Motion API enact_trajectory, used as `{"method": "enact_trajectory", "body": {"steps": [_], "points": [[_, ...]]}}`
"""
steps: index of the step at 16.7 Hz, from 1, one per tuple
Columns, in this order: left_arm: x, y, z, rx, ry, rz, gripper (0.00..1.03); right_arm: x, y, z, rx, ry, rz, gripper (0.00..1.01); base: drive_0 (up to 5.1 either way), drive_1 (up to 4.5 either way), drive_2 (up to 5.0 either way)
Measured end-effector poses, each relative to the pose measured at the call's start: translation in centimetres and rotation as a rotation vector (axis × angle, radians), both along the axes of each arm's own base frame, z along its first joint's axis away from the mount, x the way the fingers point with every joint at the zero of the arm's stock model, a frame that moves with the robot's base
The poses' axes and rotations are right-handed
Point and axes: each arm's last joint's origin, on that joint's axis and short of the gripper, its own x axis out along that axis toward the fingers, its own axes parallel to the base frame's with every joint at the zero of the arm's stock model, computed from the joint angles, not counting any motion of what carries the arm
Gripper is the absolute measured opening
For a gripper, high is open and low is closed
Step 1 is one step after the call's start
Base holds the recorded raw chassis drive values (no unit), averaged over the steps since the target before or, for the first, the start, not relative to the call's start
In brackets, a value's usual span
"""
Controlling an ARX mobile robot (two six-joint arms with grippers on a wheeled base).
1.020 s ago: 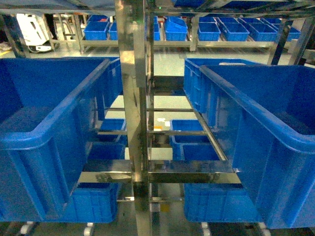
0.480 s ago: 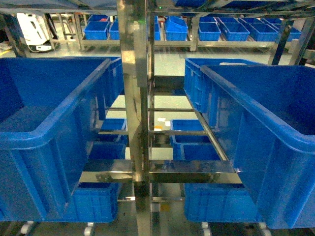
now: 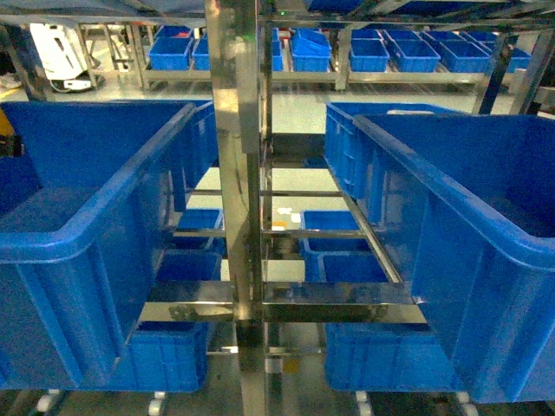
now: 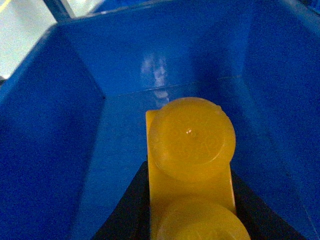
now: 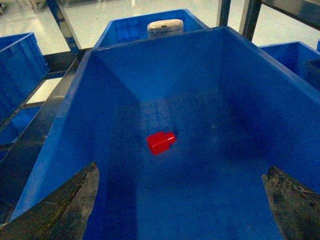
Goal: Sort and place red and yellow blocks in left bins
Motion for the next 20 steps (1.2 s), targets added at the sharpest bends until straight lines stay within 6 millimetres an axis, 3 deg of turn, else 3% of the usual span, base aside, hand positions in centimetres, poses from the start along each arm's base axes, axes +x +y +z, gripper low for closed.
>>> {"method": "enact_trajectory", "body": {"steps": [2, 4, 10, 12, 14, 18, 19, 20], "points": [[4.1, 1.9, -0.8, 0.011, 0.114, -0.033, 0.28, -0.4, 0.1, -0.8, 0.009, 0.033, -0.015, 0.98, 0.0, 0.00, 0.0], [6.8, 3.5, -1.7, 0.029, 0.187, -0.035, 0.27, -0.7, 0.7, -1.3, 0.014, 0.054, -0.007, 0.98, 0.0, 0.00, 0.0], [8.5, 5.3, -3.4, 0.018, 0.195, -0.012, 0.27, -0.6, 1.3, -1.3, 0.014, 0.048, -0.003, 0.98, 0.0, 0.00, 0.0], [8.4, 5.7, -4.5, 0.009, 0.192, -0.004, 0.29, -0.6, 1.5, -1.3, 0.015, 0.048, -0.002, 0.98, 0.0, 0.00, 0.0], [7.3, 5.5, -4.7, -0.018, 0.181, -0.019, 0.52, -0.6, 1.3, -1.3, 0.014, 0.051, -0.009, 0.98, 0.0, 0.00, 0.0], [3.4, 2.2, 0.5, -0.030, 0.069, -0.095, 0.95, -0.8, -0.2, -1.6, 0.024, 0.064, -0.054, 0.98, 0.0, 0.00, 0.0], [2.3, 1.5, 1.1, -0.027, 0.054, -0.113, 1.00, -0.8, -0.4, -1.6, 0.030, 0.067, -0.051, 0.98, 0.0, 0.00, 0.0], [0.6, 0.7, 1.1, -0.025, 0.067, -0.129, 0.97, -0.9, -0.5, -1.7, 0.034, 0.075, -0.049, 0.98, 0.0, 0.00, 0.0]]}}
